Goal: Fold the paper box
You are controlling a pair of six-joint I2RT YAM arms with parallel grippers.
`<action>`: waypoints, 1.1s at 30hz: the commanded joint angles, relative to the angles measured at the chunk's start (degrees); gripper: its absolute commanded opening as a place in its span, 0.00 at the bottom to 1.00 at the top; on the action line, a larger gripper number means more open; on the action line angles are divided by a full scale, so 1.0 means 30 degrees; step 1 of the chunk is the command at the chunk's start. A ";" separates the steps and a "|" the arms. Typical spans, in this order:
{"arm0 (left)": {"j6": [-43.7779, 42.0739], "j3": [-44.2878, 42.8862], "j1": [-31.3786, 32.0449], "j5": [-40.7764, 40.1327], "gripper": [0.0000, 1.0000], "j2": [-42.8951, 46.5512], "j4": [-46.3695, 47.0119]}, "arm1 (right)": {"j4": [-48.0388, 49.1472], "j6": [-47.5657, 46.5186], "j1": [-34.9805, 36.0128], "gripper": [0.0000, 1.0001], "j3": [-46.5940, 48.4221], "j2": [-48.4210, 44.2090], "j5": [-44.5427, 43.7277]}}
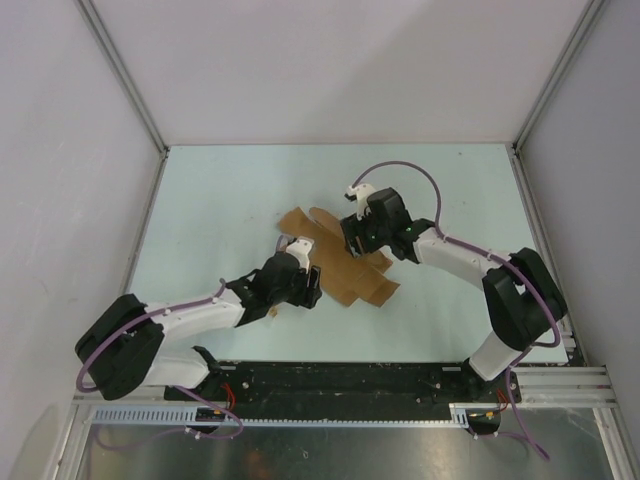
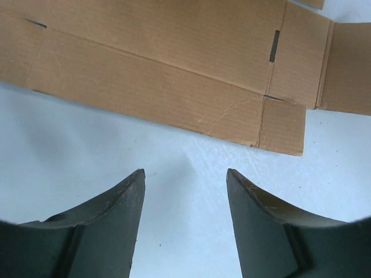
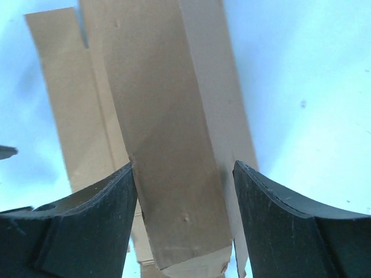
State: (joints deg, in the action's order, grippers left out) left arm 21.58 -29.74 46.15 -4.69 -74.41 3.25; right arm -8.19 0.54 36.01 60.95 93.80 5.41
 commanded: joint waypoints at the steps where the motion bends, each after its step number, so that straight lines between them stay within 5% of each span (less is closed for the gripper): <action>1: 0.0159 -0.0107 0.0056 -0.0019 0.64 0.0985 -0.0232 | -0.0083 0.0203 -0.0840 0.70 0.0104 -0.0739 -0.1215; 33: -0.0601 -0.1627 0.0056 -0.0311 0.65 -0.0094 0.0058 | 0.0502 -0.0618 -0.2540 0.74 0.2945 -0.0241 -0.1276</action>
State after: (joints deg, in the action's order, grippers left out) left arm 20.95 -31.83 46.15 -4.38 -72.75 1.98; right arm -7.77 -0.05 28.64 67.29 93.56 1.32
